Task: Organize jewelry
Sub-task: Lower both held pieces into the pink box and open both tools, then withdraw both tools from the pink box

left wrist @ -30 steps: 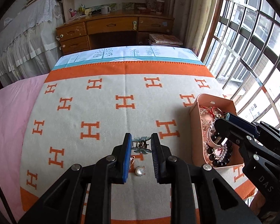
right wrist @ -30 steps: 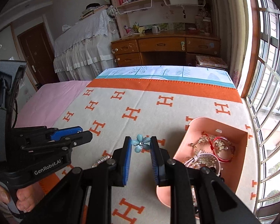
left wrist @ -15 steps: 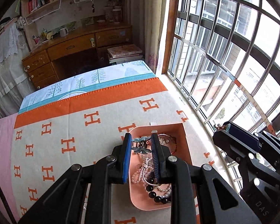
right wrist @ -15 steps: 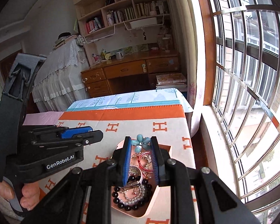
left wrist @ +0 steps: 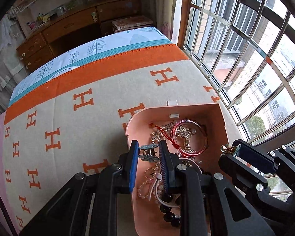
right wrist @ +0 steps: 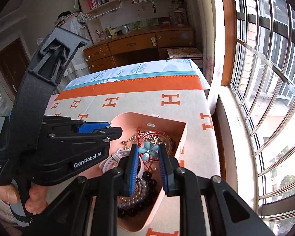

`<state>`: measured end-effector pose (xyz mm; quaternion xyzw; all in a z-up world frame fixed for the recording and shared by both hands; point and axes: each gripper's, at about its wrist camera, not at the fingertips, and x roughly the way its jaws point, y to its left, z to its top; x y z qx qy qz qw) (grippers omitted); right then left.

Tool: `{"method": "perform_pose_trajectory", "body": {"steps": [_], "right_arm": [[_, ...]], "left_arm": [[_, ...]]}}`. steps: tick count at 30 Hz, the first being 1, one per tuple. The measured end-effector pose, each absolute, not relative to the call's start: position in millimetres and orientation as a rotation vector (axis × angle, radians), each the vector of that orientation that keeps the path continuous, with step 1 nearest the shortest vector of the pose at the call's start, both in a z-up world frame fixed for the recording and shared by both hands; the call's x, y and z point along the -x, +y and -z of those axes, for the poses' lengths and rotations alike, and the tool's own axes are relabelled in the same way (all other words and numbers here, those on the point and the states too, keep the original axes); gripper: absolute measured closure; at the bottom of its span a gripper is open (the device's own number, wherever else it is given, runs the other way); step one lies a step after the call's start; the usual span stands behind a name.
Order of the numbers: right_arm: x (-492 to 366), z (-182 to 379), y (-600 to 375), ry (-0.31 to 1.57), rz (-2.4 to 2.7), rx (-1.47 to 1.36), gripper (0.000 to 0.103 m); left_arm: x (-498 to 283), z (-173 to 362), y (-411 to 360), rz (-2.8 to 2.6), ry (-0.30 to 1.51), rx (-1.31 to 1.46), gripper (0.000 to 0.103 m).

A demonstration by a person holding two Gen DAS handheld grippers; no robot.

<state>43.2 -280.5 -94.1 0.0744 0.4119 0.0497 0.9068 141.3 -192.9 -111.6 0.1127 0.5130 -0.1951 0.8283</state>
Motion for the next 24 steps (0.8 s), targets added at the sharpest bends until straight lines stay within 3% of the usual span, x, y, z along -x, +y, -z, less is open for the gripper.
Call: {"method": "perform_pose_trajectory", "body": {"steps": [3, 7, 10, 12, 24], "right_arm": [[-48.8, 104.0, -280.4, 0.891, -0.101, -0.154, 0.081], [-51.6, 113.7, -281.3, 0.919, -0.103, -0.170, 0.072], [-52.2, 116.4, -284.0, 0.926, -0.110, -0.191, 0.072], [-51.6, 116.5, -283.7, 0.923, -0.109, -0.189, 0.072], [-44.3, 111.1, -273.3, 0.925, -0.104, -0.180, 0.072]], "left_arm": [[-141.3, 115.9, -193.4, 0.420, 1.092, -0.240, 0.074], [-137.6, 115.1, -195.1, 0.456, 1.093, -0.225, 0.061], [-133.9, 113.3, -197.2, 0.452, 1.078, -0.238, 0.057], [-131.8, 110.6, -196.5, 0.425, 1.054, -0.257, 0.048], [-115.4, 93.5, -166.3, 0.397, 1.005, -0.231, 0.029]]}}
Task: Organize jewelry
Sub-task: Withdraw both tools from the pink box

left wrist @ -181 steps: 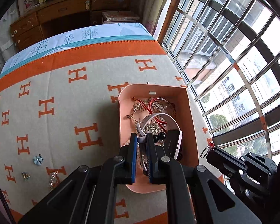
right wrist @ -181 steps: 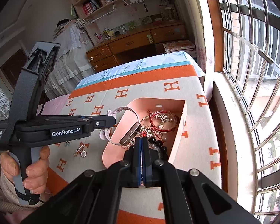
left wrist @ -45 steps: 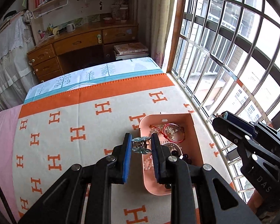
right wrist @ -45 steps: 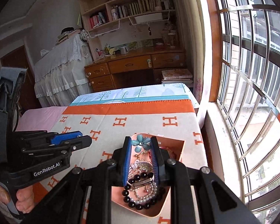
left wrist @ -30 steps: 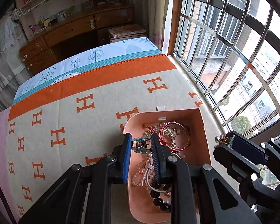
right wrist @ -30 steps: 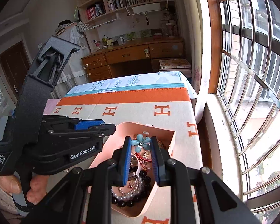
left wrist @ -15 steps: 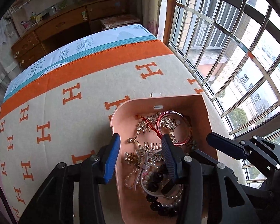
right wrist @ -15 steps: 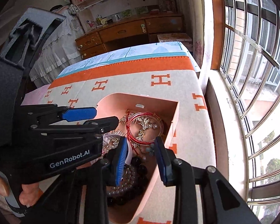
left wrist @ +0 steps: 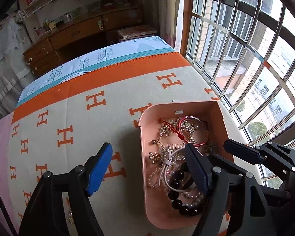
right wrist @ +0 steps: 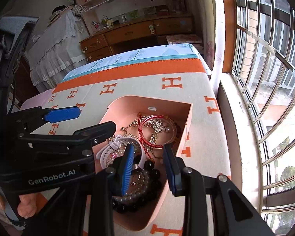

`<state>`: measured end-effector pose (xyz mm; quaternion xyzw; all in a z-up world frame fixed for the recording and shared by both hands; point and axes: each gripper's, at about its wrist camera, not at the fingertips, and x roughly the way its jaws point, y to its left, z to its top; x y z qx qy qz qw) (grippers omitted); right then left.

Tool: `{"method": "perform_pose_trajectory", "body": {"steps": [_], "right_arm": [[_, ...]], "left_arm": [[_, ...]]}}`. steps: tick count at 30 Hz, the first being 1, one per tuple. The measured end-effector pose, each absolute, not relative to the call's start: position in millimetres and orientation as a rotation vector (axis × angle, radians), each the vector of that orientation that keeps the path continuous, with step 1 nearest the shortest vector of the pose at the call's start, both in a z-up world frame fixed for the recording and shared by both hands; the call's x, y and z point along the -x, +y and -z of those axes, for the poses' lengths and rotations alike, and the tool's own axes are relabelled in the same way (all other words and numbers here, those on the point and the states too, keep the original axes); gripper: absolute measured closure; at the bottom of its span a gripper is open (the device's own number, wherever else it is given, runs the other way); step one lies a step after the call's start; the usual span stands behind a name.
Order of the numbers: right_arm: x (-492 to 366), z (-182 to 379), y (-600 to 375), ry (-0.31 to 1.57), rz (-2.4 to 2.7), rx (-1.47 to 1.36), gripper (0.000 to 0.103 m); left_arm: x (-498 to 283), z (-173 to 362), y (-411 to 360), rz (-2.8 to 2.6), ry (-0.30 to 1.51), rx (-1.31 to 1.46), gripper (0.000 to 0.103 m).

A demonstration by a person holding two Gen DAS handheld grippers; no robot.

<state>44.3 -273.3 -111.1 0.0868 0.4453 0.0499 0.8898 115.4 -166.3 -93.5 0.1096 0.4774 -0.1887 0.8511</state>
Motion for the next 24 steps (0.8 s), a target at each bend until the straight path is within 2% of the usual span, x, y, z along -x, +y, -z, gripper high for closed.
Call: {"method": "perform_pose_trajectory", "body": {"steps": [5, 17, 24], "right_arm": [[-35.7, 104.4, -260.2, 0.919, -0.112, -0.164, 0.072], [-12.9, 75.3, -213.1, 0.861, -0.193, -0.134, 0.072], [-11.0, 74.0, -152.7, 0.878, -0.329, -0.040, 0.072]], "left_arm": [[-102.0, 79.5, -140.8, 0.370, 0.971, -0.236, 0.022], [-81.6, 33.8, -9.7, 0.158, 0.878, -0.121, 0.021], [-71.7, 42.9, 54.4, 0.091, 0.889, -0.045, 0.021]]}}
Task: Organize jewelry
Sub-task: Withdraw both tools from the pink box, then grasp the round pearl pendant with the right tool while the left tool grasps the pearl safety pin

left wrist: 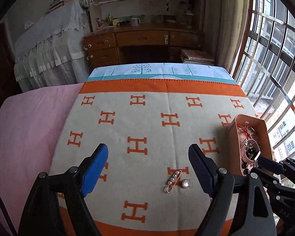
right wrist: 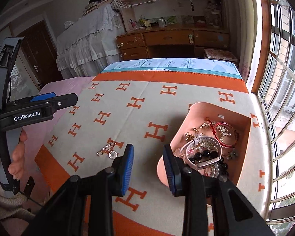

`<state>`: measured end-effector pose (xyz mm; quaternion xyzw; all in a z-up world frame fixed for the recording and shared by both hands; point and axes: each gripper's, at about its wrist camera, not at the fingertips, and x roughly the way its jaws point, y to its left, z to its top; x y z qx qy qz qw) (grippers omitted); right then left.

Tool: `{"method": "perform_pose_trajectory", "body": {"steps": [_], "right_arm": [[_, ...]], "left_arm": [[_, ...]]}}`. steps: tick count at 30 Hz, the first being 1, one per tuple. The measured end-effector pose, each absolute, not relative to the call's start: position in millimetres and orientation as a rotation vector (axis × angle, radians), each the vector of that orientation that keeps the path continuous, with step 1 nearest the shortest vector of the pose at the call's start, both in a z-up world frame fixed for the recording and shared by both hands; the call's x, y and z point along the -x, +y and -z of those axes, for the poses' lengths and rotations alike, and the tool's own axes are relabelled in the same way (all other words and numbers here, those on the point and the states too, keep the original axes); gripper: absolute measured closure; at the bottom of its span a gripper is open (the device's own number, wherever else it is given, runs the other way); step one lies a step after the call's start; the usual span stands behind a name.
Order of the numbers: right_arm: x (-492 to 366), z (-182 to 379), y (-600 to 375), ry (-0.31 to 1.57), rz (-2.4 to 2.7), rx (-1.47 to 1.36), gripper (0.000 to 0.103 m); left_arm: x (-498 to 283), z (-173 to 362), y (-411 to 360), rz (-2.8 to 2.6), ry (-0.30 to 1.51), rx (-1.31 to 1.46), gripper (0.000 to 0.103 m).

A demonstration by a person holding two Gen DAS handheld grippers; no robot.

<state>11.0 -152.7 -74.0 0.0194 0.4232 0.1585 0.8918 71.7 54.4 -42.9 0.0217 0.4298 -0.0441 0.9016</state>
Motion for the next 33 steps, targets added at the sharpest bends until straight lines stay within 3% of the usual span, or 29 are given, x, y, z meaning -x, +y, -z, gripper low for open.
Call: {"method": "perform_pose_trajectory", "body": {"steps": [12, 26, 29, 33], "right_arm": [[-24.1, 129.4, -64.1, 0.934, -0.506, 0.207, 0.072], [-45.1, 165.9, -48.8, 0.974, -0.540, 0.274, 0.072], [-44.5, 166.2, -51.6, 0.965, -0.538, 0.275, 0.082], [-43.1, 165.9, -58.0, 0.962, -0.545, 0.258, 0.084]], "left_arm": [[-68.1, 111.5, 89.7, 0.111, 1.020, 0.007, 0.021], [-73.9, 141.6, 100.4, 0.123, 1.078, 0.030, 0.021], [-74.9, 143.1, 95.9, 0.134, 1.082, 0.020, 0.021], [-72.1, 144.2, 84.0, 0.175, 1.086, -0.027, 0.021]]}}
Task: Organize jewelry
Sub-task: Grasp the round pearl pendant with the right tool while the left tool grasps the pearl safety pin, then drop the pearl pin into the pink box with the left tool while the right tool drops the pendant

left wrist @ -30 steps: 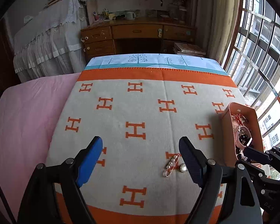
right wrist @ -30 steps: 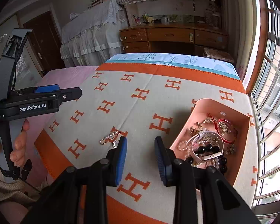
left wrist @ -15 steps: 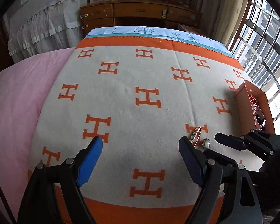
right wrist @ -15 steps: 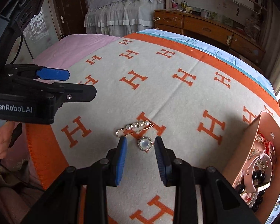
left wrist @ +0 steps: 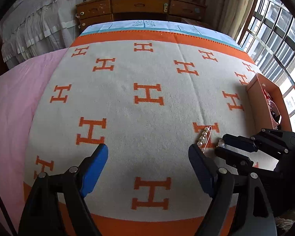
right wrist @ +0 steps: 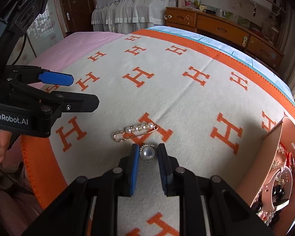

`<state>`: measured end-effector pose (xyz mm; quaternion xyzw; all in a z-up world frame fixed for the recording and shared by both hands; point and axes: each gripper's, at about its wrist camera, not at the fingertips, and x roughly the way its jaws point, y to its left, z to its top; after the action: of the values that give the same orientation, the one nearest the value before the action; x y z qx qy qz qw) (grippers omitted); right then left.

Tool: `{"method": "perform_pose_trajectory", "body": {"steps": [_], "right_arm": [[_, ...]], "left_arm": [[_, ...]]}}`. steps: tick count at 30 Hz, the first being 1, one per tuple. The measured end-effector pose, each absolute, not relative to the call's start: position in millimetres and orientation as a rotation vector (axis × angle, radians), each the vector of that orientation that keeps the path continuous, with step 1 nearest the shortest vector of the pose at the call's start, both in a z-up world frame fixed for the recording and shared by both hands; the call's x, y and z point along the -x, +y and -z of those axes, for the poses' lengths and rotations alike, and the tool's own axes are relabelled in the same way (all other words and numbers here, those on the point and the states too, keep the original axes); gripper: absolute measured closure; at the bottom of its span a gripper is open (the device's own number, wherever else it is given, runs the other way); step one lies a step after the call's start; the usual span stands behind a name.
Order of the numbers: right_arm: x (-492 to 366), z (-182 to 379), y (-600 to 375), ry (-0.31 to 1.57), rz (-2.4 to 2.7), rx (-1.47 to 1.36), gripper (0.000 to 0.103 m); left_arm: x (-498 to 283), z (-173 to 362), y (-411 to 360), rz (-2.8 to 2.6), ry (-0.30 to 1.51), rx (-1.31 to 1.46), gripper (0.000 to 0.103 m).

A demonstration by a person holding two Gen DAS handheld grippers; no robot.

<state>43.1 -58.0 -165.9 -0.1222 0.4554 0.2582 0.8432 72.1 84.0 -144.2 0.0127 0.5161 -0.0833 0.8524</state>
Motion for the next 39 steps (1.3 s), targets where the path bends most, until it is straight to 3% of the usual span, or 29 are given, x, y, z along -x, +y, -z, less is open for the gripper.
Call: {"method": "perform_pose_trajectory", "body": {"steps": [13, 16, 20, 29, 31, 33, 39], "right_arm": [[-18.9, 113.2, -92.9, 0.797, -0.538, 0.171, 0.084], [-16.5, 104.7, -102.4, 0.769, -0.536, 0.142, 0.084], [-14.5, 101.1, -112.5, 0.749, -0.529, 0.119, 0.084], [-16.2, 104.0, -128.3, 0.733, -0.527, 0.076, 0.084], [-17.3, 104.8, -131.1, 0.733, -0.526, 0.065, 0.084], [-18.6, 105.7, -133.1, 0.734, -0.523, 0.056, 0.084], [-15.9, 105.2, -138.1, 0.721, -0.518, 0.032, 0.084]], "left_arm": [[-72.1, 156.6, 51.2, 0.312, 1.146, -0.056, 0.021], [-80.8, 158.1, 41.9, 0.321, 1.152, -0.078, 0.028], [-90.2, 163.5, 30.5, 0.336, 1.181, -0.108, 0.045], [-98.5, 168.6, 16.4, 0.318, 1.208, -0.167, 0.054], [-97.7, 167.8, 13.3, 0.324, 1.208, -0.179, 0.064], [-96.7, 166.4, 10.4, 0.327, 1.214, -0.184, 0.087], [-99.3, 167.0, 12.3, 0.309, 1.229, -0.125, 0.098]]}}
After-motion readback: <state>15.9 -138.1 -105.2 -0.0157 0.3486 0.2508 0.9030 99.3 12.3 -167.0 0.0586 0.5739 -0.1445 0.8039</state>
